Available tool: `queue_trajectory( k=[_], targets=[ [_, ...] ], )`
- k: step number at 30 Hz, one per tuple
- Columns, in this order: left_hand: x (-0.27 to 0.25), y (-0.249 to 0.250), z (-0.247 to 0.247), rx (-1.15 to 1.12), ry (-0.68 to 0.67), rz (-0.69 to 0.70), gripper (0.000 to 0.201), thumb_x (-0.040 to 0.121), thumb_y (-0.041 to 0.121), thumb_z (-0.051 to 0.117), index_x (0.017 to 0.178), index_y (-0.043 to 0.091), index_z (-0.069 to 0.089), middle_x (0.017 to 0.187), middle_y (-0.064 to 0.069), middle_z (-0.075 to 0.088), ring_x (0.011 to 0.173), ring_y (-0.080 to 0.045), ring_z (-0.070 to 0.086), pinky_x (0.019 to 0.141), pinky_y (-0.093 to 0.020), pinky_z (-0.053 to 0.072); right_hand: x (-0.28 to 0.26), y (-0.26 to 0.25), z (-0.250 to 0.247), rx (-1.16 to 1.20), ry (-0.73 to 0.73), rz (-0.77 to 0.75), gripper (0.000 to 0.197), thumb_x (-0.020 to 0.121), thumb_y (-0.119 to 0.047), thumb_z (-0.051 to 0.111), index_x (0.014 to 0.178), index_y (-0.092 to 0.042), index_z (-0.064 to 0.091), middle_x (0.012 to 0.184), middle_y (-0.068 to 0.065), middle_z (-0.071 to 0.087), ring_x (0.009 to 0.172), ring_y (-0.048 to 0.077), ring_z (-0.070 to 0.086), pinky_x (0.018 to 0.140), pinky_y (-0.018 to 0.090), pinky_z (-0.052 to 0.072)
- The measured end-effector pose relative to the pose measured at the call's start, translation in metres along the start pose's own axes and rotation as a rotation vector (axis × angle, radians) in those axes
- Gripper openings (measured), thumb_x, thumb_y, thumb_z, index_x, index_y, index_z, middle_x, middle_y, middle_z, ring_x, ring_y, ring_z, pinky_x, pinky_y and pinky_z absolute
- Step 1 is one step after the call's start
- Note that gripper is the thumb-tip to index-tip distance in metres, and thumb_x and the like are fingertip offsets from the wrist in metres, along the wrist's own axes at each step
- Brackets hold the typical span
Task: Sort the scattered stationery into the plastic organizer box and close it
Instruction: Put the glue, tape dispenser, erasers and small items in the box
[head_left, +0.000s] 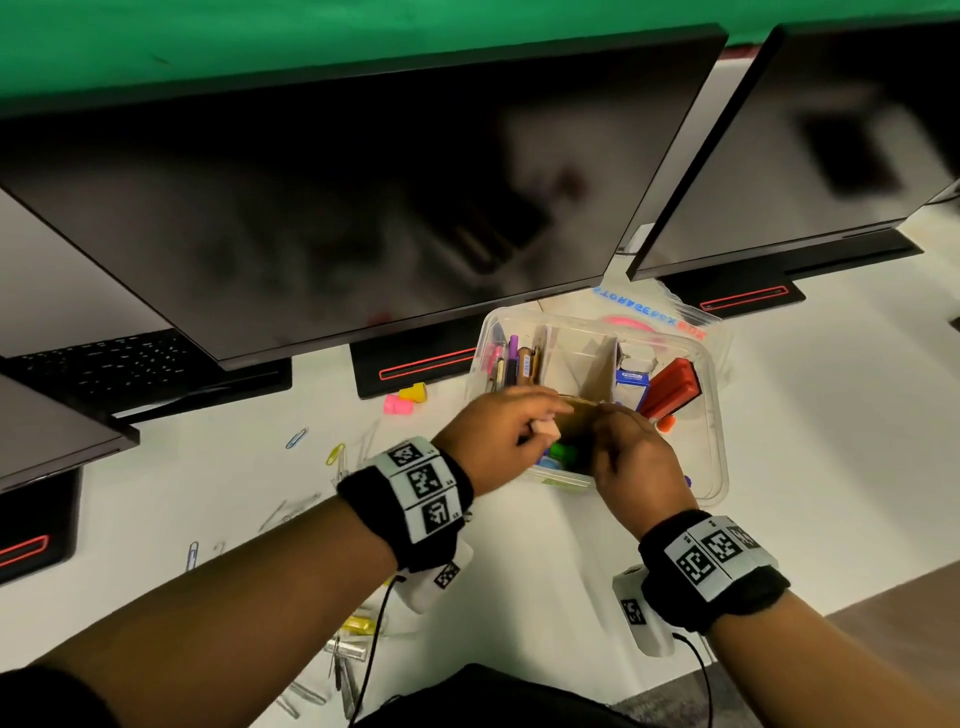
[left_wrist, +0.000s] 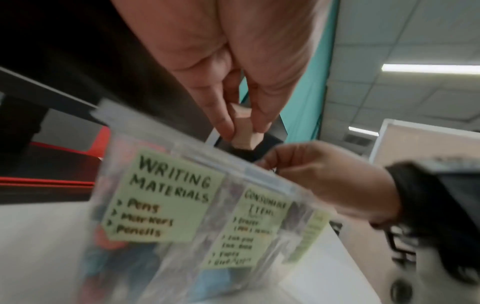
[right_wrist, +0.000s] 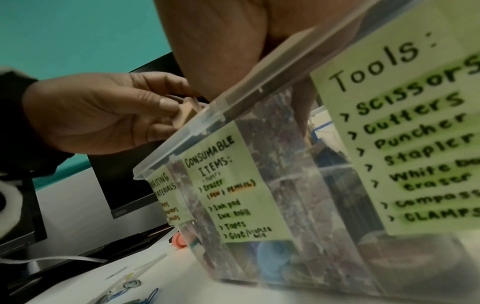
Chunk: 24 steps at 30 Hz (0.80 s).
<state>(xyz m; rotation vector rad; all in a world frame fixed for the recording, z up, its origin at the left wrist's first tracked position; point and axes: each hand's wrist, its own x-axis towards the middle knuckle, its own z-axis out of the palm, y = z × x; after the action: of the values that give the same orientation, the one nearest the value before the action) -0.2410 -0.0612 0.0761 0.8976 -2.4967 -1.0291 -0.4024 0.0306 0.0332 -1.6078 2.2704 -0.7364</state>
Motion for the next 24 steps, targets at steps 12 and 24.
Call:
queue_trajectory(
  k=[12, 24],
  targets=[
    [0.007, -0.065, -0.041, 0.169, 0.278, -0.119, 0.023, 0.087, 0.007, 0.056, 0.103, 0.015, 0.070, 0.110, -0.001, 0.067, 0.102, -0.019, 0.061, 0.095, -0.028, 0.048, -0.010, 0.019, -0.022, -0.078, -0.186, -0.122, 0.011, 0.086, -0.009, 0.060, 0.094, -0.008, 0.068, 0.120, 0.009, 0.063, 0.107, 0.026, 0.061, 0.084, 0.023, 0.044],
    [0.021, -0.157, -0.008, 0.600, -0.331, -0.447, 0.063, 0.086, 0.014, 0.061, 0.142, 0.027, 0.034, 0.140, -0.010, 0.037, 0.129, -0.031, 0.039, 0.106, -0.038, 0.039, -0.016, 0.014, -0.020, -0.166, -0.245, -0.228, 0.034, 0.078, -0.051, 0.048, 0.085, -0.024, 0.068, 0.089, -0.010, 0.068, 0.075, 0.013, 0.065, 0.061, 0.020, 0.049]
  ],
)
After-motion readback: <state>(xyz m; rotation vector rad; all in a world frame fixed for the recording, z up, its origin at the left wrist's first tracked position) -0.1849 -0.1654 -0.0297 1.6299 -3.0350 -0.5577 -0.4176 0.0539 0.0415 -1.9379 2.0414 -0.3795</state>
